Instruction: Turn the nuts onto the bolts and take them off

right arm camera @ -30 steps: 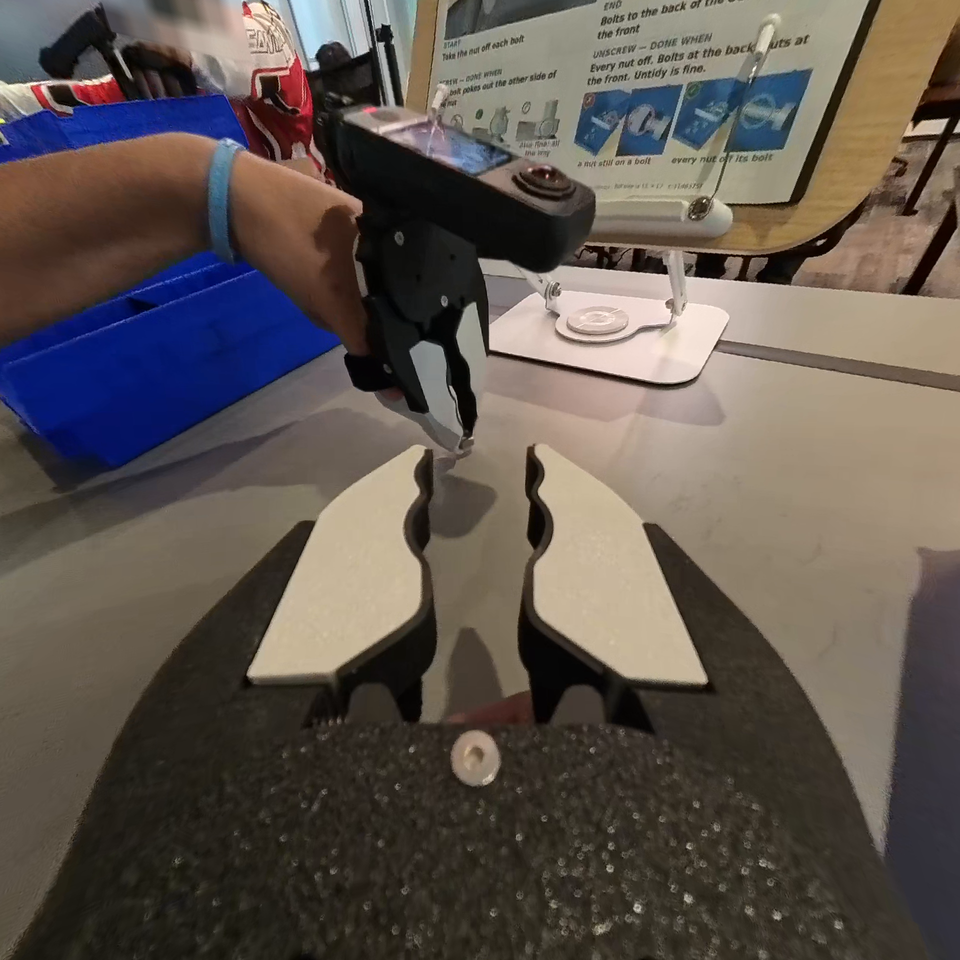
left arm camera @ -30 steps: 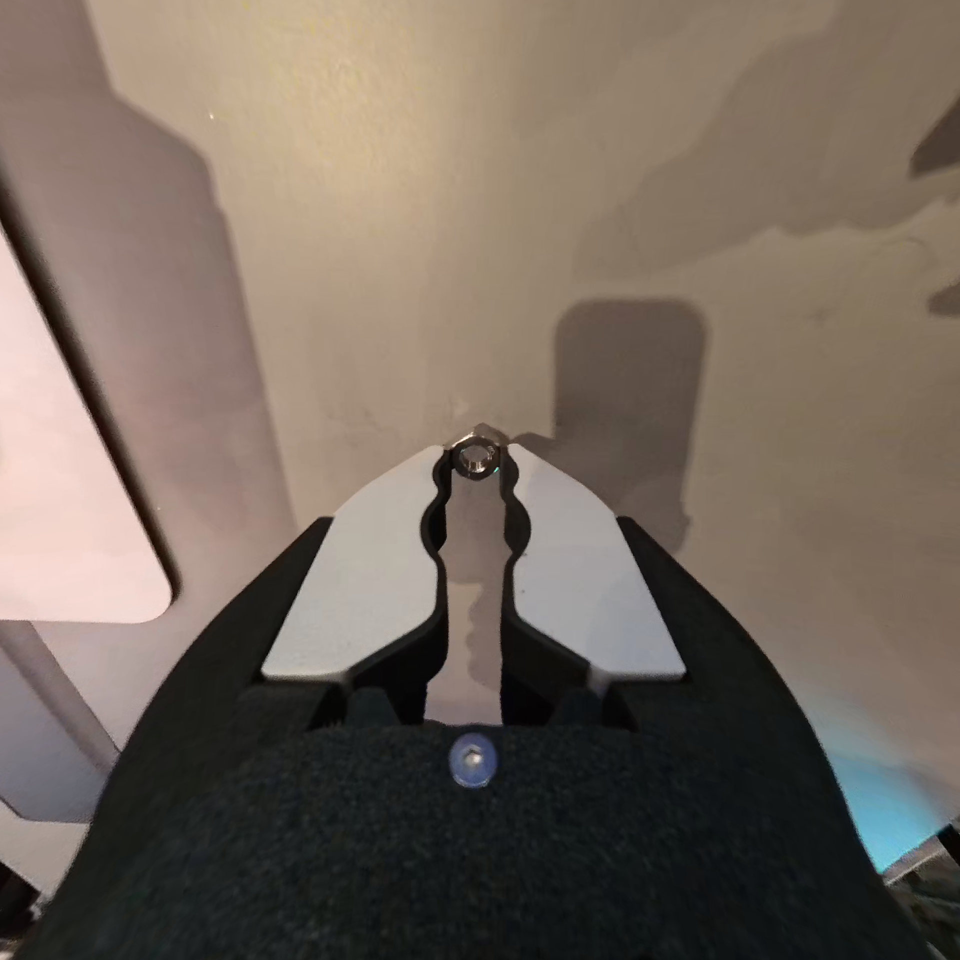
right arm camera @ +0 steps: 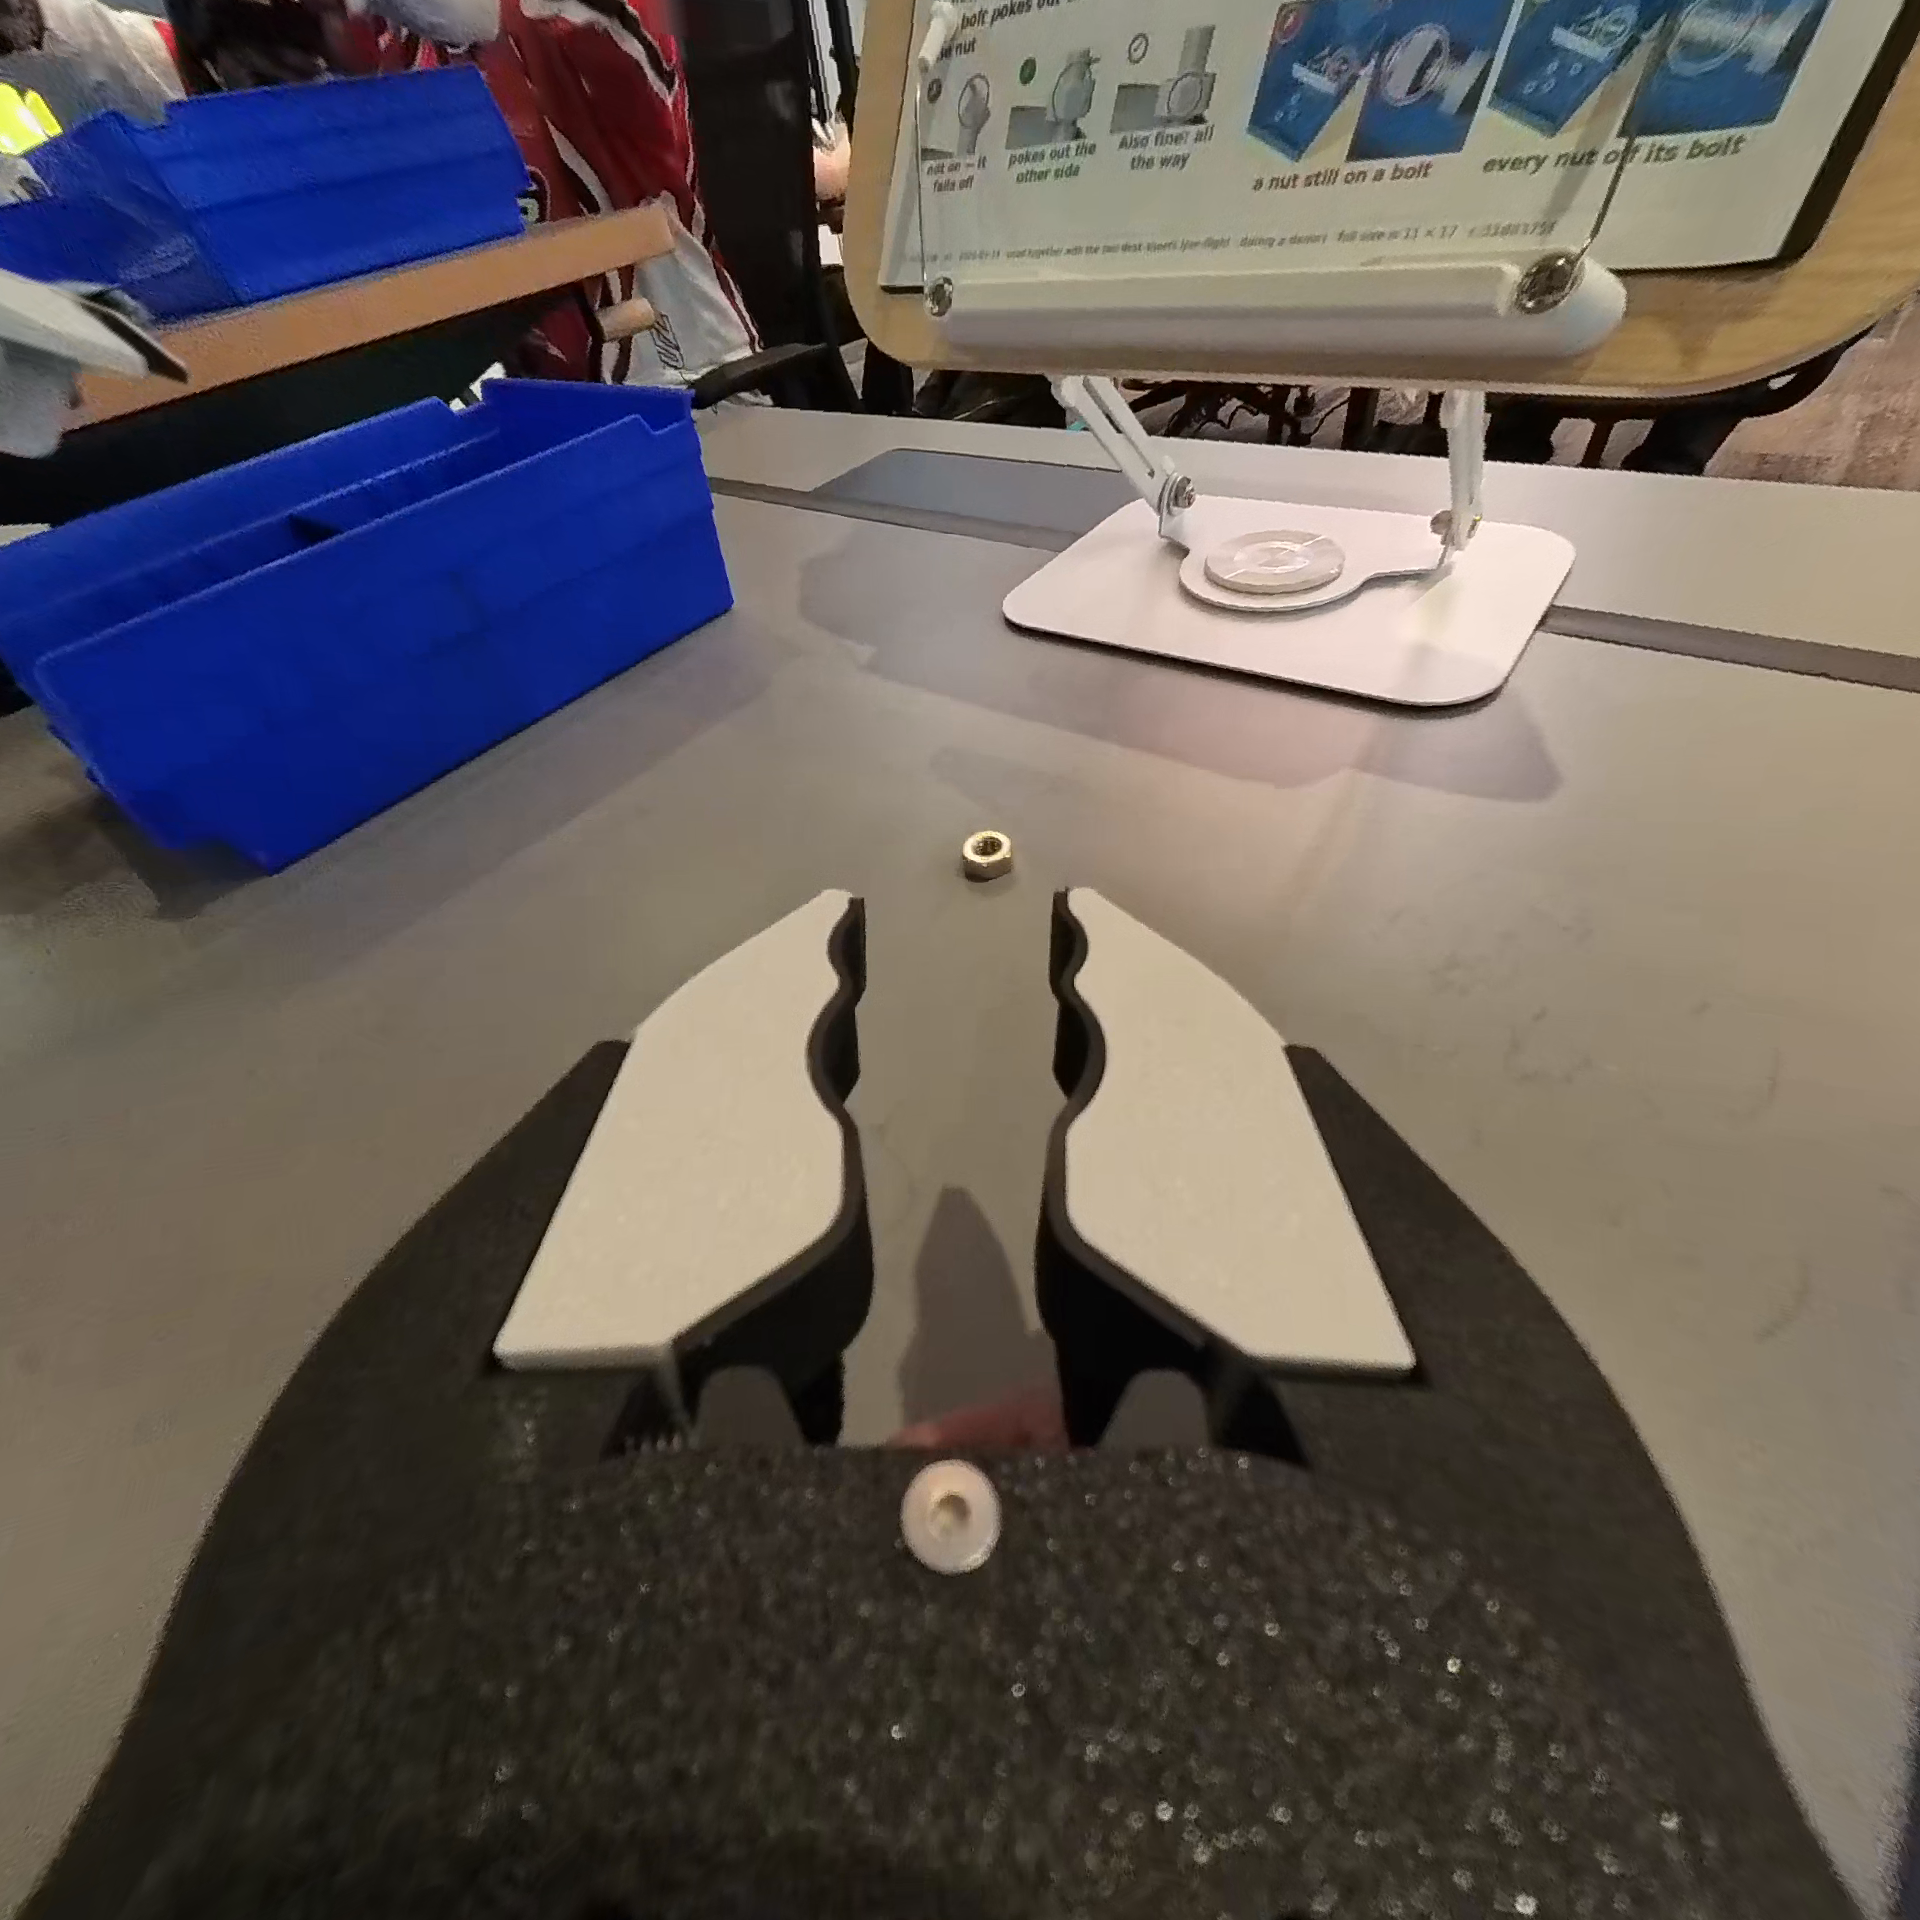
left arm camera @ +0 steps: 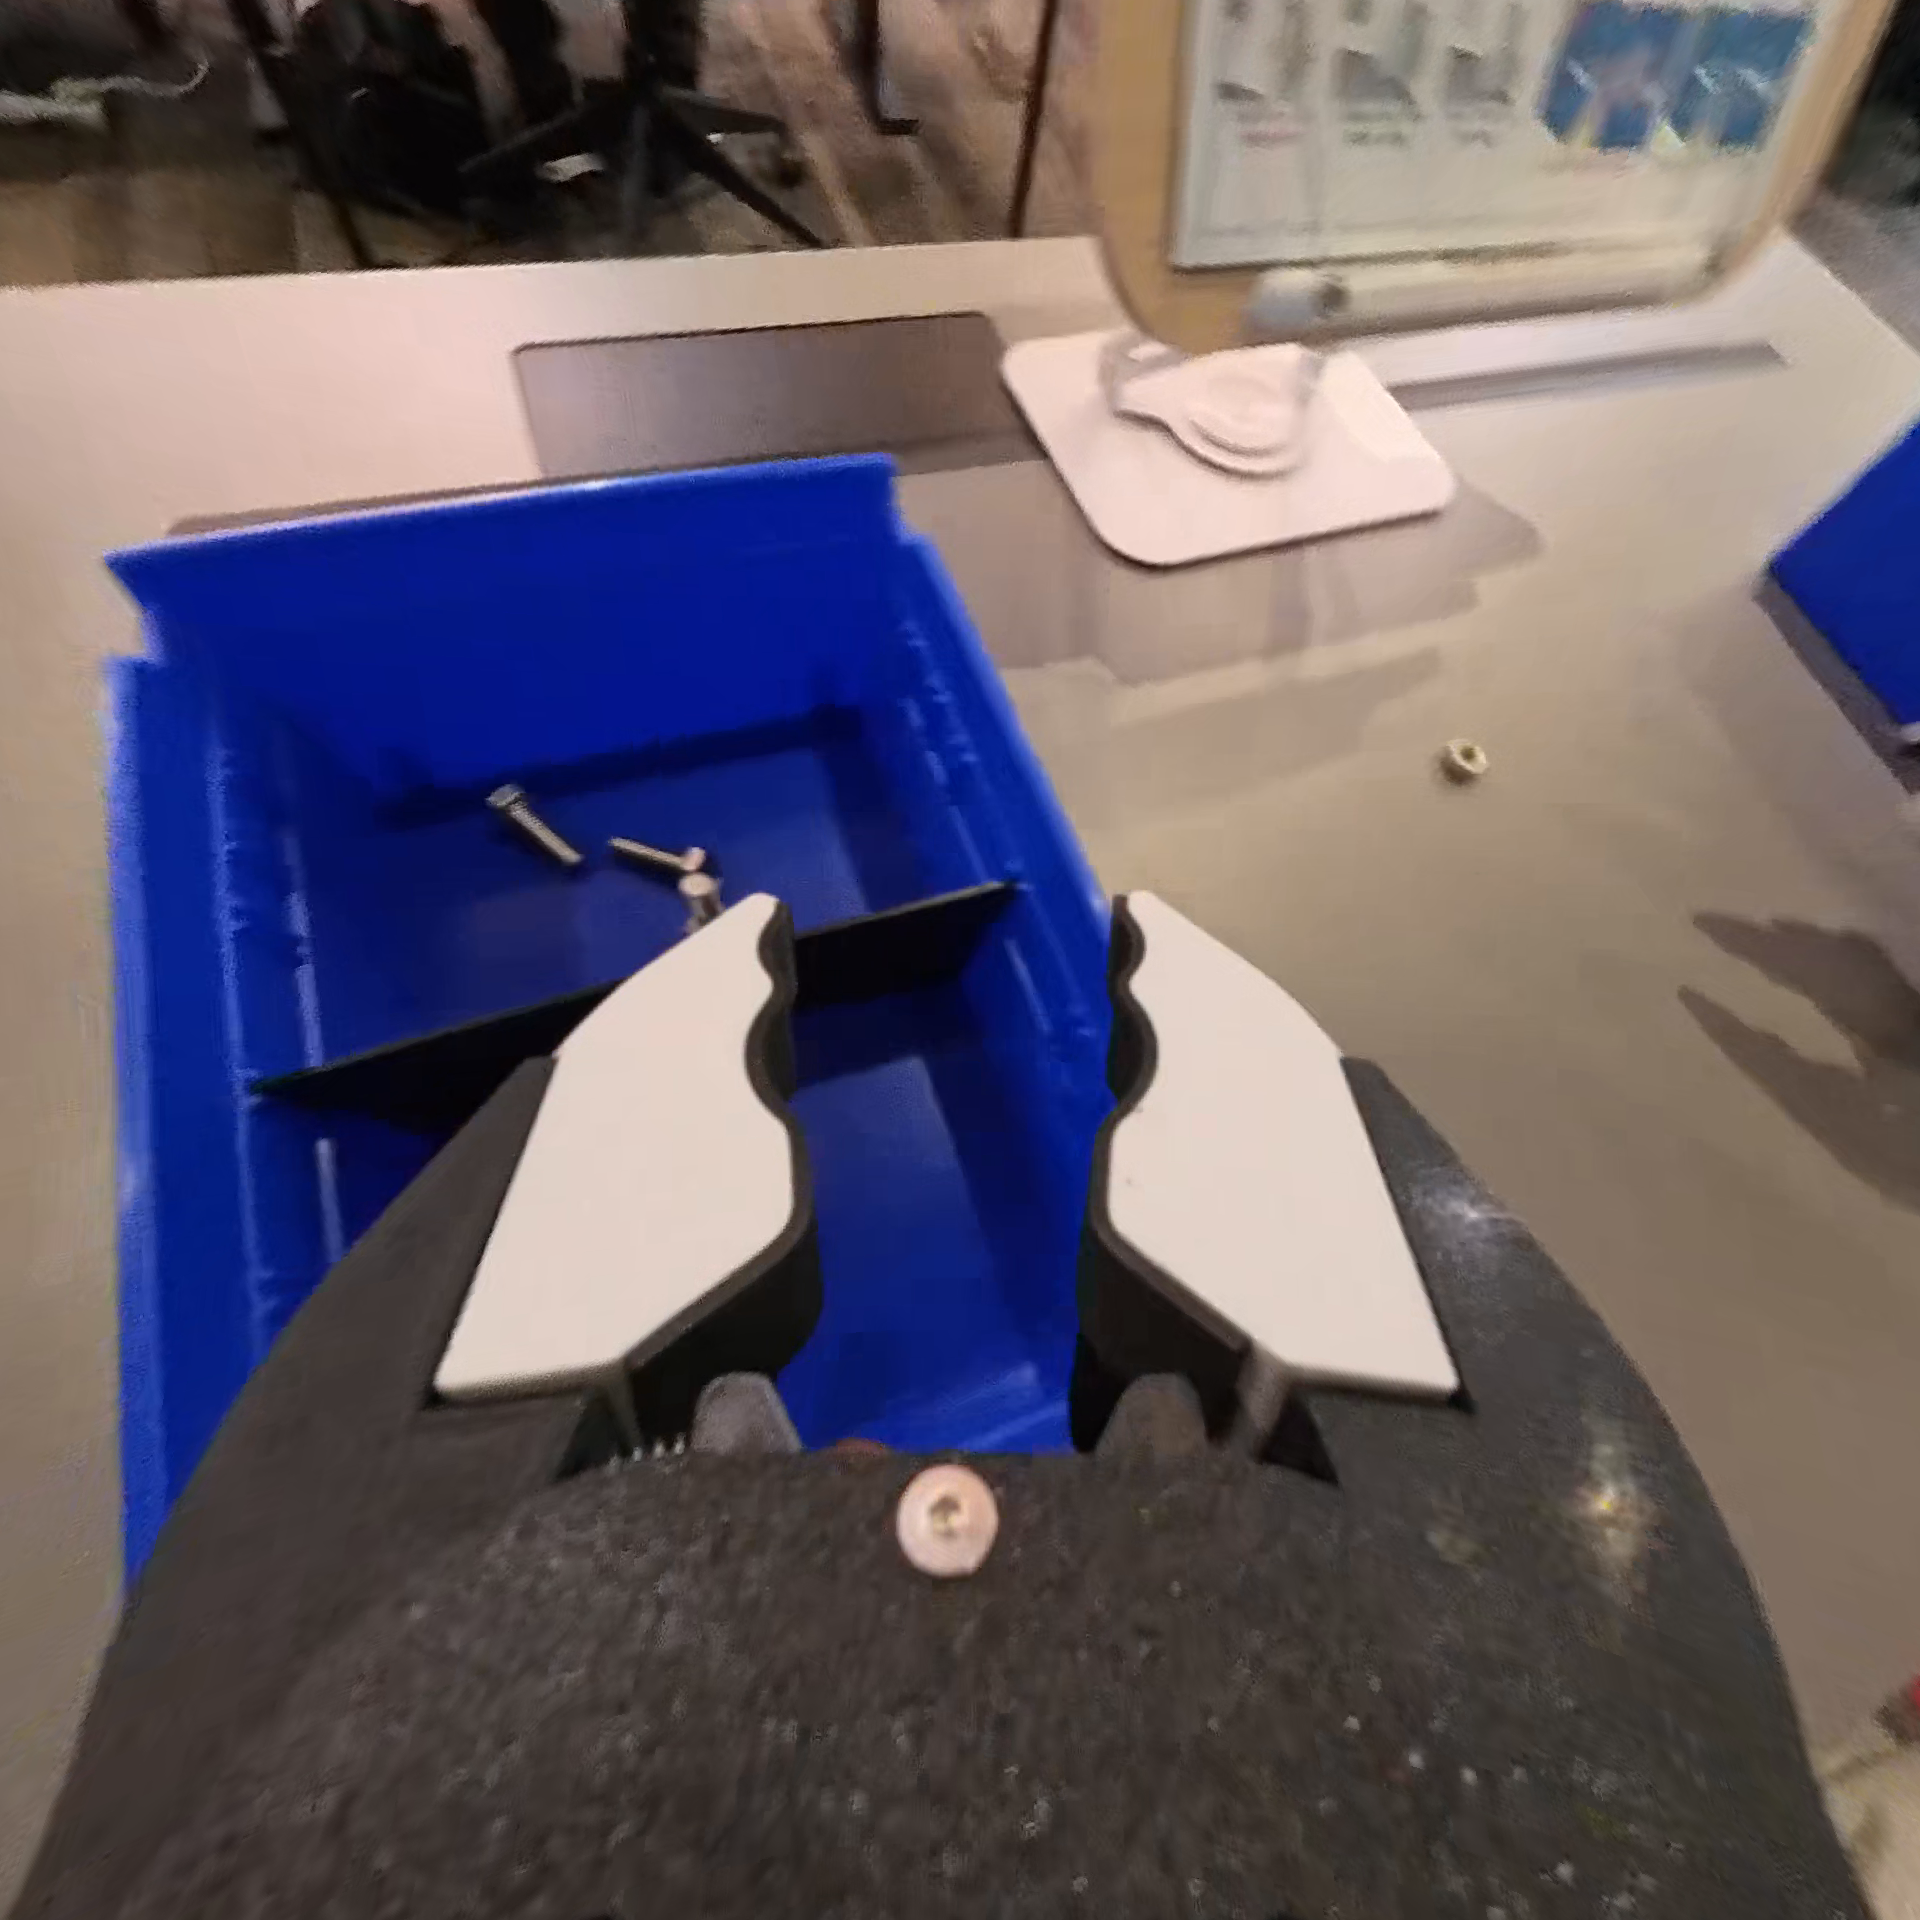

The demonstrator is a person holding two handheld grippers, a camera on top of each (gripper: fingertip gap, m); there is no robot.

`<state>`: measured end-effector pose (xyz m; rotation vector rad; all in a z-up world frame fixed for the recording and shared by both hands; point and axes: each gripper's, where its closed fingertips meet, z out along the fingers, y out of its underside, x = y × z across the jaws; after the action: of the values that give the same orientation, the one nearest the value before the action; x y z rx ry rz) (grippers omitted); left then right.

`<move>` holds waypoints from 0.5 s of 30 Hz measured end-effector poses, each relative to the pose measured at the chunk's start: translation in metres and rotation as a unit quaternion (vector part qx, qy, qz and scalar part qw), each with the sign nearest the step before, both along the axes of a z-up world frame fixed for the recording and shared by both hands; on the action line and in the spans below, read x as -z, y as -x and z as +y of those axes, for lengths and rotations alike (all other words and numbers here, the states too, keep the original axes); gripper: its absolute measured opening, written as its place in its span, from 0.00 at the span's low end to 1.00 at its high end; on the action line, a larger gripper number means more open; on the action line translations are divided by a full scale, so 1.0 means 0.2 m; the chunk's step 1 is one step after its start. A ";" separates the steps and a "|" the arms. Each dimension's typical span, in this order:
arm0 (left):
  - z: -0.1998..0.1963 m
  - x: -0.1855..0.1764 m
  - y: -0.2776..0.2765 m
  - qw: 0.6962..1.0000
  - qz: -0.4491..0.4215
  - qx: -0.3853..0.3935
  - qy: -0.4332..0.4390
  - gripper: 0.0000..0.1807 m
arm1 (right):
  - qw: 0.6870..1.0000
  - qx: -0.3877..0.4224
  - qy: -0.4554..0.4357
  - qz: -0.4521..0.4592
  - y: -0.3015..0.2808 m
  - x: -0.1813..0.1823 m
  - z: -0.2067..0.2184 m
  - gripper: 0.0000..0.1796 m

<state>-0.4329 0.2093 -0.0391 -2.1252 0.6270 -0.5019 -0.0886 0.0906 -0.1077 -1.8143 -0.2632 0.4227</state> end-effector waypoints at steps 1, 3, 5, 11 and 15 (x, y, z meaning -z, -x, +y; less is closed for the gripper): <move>0.06 0.01 0.04 1.000 -0.005 -0.020 0.010 0.32 | 1.000 -0.001 0.001 0.003 0.00 0.00 0.00 0.19; 0.21 0.06 0.09 0.998 0.000 -0.054 0.041 0.32 | 1.000 -0.004 0.002 0.009 0.01 0.00 0.00 0.19; 0.38 0.13 0.13 0.993 0.028 -0.088 0.071 0.32 | 1.000 -0.005 0.004 0.005 0.00 0.00 -0.01 0.19; 0.71 0.42 0.22 0.952 0.046 -0.191 0.235 0.32 | 1.000 -0.005 0.000 0.018 -0.02 -0.02 -0.01 0.18; 0.79 0.53 0.23 0.928 0.042 -0.235 0.286 0.28 | 1.000 -0.010 -0.001 0.020 -0.01 -0.03 -0.02 0.19</move>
<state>-0.4798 0.3669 -0.1441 -2.7472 -0.0199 -0.3462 -0.0867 0.0870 -0.1021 -1.7999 -0.2554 0.4720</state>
